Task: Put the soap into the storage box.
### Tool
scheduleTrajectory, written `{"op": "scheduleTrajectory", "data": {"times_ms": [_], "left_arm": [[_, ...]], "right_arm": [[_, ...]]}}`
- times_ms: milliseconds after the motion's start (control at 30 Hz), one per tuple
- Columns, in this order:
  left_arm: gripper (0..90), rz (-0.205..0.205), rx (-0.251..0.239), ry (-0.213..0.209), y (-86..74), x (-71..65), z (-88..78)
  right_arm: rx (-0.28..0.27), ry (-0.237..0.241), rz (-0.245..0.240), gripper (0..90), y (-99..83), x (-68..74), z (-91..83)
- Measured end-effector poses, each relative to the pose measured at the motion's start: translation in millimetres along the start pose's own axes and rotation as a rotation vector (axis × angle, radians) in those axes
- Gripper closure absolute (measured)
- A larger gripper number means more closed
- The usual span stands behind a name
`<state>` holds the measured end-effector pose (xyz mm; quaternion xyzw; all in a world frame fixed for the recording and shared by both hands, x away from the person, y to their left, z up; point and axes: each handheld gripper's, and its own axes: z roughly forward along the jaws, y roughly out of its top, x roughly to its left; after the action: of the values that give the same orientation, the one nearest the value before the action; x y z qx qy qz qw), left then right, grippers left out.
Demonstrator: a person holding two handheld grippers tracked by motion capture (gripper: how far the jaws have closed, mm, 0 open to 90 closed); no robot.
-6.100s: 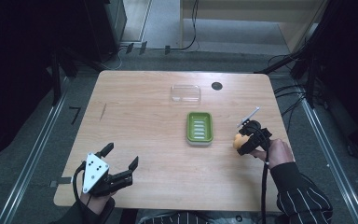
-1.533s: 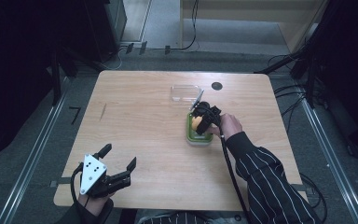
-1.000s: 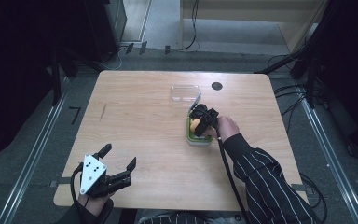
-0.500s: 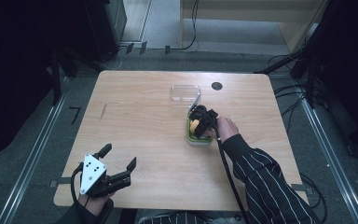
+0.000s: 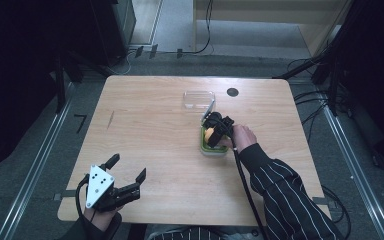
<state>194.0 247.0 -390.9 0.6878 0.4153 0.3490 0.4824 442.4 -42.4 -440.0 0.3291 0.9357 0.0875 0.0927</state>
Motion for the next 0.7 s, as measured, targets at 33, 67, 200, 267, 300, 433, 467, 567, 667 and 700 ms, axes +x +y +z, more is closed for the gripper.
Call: {"op": "scheduleTrajectory", "data": {"times_ms": [33, 67, 200, 267, 300, 433, 467, 567, 667, 700], "left_arm": [[13.7, 0.001, 0.001, 0.001, 0.0, 0.0, -0.3], [13.7, -0.002, 0.000, 0.001, 0.0, 0.1, -0.5], [13.7, -0.001, -0.001, 0.002, -0.2, 0.1, -0.9], [13.7, -0.003, -0.002, 0.003, -0.1, 0.9, -1.3], [13.7, -0.003, -0.002, 0.003, -0.1, 0.9, -1.3], [13.7, 0.002, 0.000, -0.003, 0.1, 0.0, -0.1], [13.7, 0.002, 0.000, -0.003, 0.1, 0.0, -0.1], [13.7, -0.003, -0.001, 0.002, 0.0, 0.6, -0.5], [13.7, -0.001, -0.002, 0.000, 0.0, 0.4, -0.4], [13.7, 0.000, -0.002, -0.001, 0.0, 0.2, -0.2]], "right_arm": [[-0.002, 0.000, -0.002, 29.7, -0.2, -0.3, -1.0], [-0.002, -0.006, 0.002, 28.2, -0.5, -0.2, -3.0], [-0.007, -0.003, 0.003, 24.3, -2.1, 0.3, -8.2], [-0.016, -0.005, 0.007, 22.8, -4.6, 1.1, -14.2], [-0.016, -0.005, 0.007, 22.8, -4.6, 1.1, -14.2], [-0.018, 0.006, 0.005, 19.0, -10.6, 3.1, -24.0], [-0.022, 0.008, 0.008, 18.2, -12.3, 3.5, -26.1], [-0.023, 0.011, 0.012, 14.1, -17.7, 3.7, -31.7], [-0.028, 0.018, 0.016, 13.7, -22.1, 3.9, -35.3], [-0.029, 0.023, 0.023, 13.3, -26.8, 4.0, -38.3]]}}
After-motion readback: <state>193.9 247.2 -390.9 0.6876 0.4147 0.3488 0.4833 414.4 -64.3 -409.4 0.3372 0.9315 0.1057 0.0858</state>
